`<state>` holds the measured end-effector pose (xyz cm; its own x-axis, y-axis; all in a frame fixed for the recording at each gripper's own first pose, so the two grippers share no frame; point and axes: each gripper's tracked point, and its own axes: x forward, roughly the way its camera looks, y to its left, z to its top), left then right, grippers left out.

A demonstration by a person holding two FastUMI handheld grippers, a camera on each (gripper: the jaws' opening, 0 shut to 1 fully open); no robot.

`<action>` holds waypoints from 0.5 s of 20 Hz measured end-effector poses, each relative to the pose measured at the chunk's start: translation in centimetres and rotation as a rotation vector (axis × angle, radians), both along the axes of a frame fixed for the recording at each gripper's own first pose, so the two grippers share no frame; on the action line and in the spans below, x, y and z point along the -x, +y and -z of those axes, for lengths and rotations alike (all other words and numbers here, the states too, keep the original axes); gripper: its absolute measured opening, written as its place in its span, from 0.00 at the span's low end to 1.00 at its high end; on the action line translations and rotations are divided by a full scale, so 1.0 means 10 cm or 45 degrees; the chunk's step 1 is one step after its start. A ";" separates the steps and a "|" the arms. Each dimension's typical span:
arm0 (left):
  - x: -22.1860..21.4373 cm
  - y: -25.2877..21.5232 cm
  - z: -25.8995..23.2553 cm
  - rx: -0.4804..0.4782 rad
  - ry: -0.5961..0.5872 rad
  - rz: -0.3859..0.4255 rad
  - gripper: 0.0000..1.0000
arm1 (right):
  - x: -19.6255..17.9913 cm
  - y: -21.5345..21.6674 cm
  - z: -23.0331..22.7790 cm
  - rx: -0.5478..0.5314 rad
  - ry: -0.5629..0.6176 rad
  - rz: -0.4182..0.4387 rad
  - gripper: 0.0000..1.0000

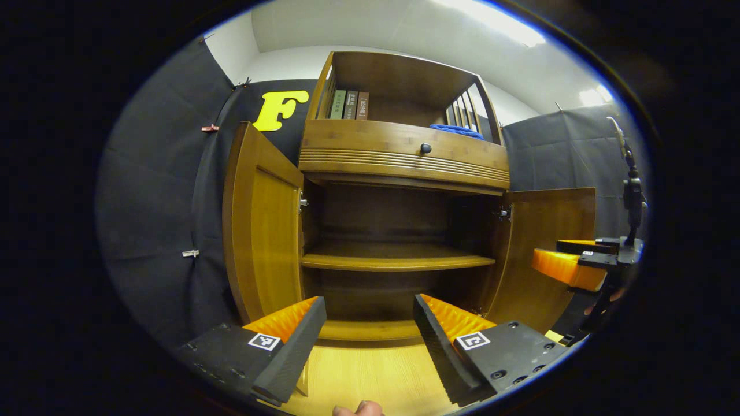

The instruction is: Open the right door of the double-door shoe cabinet with the right hand, and open the left door with the left hand.

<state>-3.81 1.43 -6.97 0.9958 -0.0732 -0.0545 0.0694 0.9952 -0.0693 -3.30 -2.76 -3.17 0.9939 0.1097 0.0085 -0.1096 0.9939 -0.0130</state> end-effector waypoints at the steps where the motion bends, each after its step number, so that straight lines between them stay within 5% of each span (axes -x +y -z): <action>1: -0.03 -0.01 0.00 0.008 0.003 -0.003 0.94 | 0.01 -0.01 0.00 0.000 -0.002 0.005 0.96; 10: -0.07 0.00 0.03 0.000 0.013 -0.006 0.95 | -0.01 -0.07 -0.01 -0.008 -0.012 0.037 0.98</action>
<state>-3.13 1.44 -7.23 0.9956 -0.0682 -0.0648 0.0636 0.9955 -0.0700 -3.25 -3.50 -3.10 0.9966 0.0808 0.0188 -0.0807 0.9967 -0.0076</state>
